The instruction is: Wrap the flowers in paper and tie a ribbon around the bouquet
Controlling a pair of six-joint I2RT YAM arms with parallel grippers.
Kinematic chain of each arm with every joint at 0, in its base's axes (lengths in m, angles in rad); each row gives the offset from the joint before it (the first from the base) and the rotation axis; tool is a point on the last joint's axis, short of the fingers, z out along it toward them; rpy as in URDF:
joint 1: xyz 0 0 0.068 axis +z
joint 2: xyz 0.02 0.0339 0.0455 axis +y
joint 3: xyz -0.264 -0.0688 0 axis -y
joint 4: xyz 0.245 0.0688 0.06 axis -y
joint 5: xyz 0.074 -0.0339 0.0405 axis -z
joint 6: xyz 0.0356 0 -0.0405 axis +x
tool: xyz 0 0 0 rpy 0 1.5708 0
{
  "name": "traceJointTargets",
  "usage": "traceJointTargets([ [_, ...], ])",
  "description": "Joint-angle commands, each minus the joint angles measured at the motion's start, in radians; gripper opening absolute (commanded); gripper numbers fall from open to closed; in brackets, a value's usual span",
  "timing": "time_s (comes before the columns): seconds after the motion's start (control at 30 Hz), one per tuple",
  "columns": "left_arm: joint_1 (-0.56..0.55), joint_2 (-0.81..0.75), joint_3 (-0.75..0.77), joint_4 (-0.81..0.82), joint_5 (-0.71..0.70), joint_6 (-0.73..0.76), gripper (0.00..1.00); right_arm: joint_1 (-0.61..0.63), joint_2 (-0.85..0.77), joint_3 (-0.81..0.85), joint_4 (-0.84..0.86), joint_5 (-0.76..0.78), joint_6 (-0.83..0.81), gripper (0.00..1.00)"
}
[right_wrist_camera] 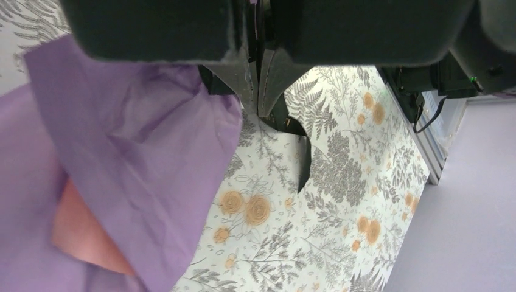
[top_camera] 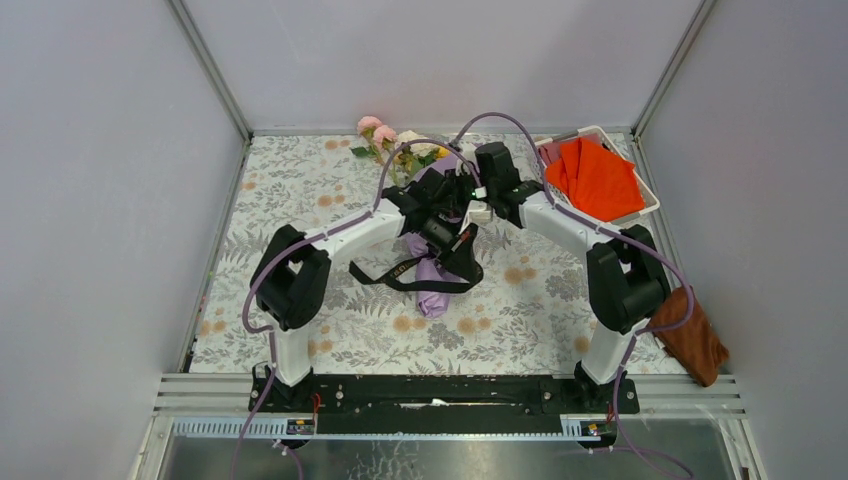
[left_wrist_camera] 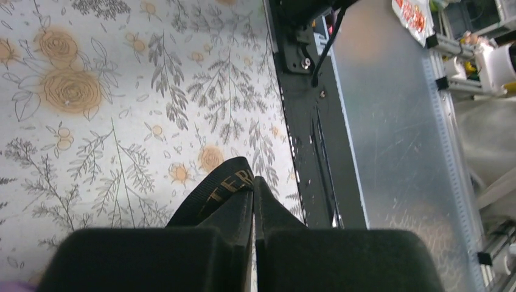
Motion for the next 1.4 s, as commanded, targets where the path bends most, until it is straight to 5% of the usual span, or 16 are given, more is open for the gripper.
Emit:
traceJointTargets([
  [0.0, -0.014, -0.001, -0.052, 0.429, 0.004, -0.402, 0.10, -0.011, -0.035, 0.010, 0.032, -0.028, -0.014, 0.00],
  [0.2, -0.006, -0.030, -0.118, 0.353, -0.094, -0.196, 0.39, -0.011, -0.029, 0.023, -0.008, -0.017, -0.030, 0.00],
  [0.47, 0.074, -0.126, -0.113, -0.130, -0.186, 0.497, 0.56, -0.006, -0.058, 0.000, -0.012, -0.008, -0.034, 0.00],
  [0.73, 0.212, -0.177, -0.070, -0.381, -0.206, 0.780, 0.64, 0.038, -0.064, -0.004, -0.010, 0.020, -0.030, 0.00],
  [0.83, 0.290, -0.213, -0.080, -0.406, -0.185, 0.763, 0.62, 0.055, -0.078, -0.015, 0.011, 0.038, -0.018, 0.00],
  [1.0, 0.436, -0.313, -0.178, -0.292, -0.196, 0.533, 0.59, 0.114, -0.097, -0.052, 0.092, 0.070, -0.023, 0.00],
  [1.2, 0.471, -0.484, -0.501, 0.206, -0.249, 0.346, 0.66, 0.170, -0.081, -0.102, 0.234, 0.064, 0.004, 0.00],
  [1.37, 0.457, -0.479, -0.609, 0.690, -0.230, -0.130, 0.69, 0.176, -0.099, -0.184, 0.397, 0.067, 0.067, 0.00],
])
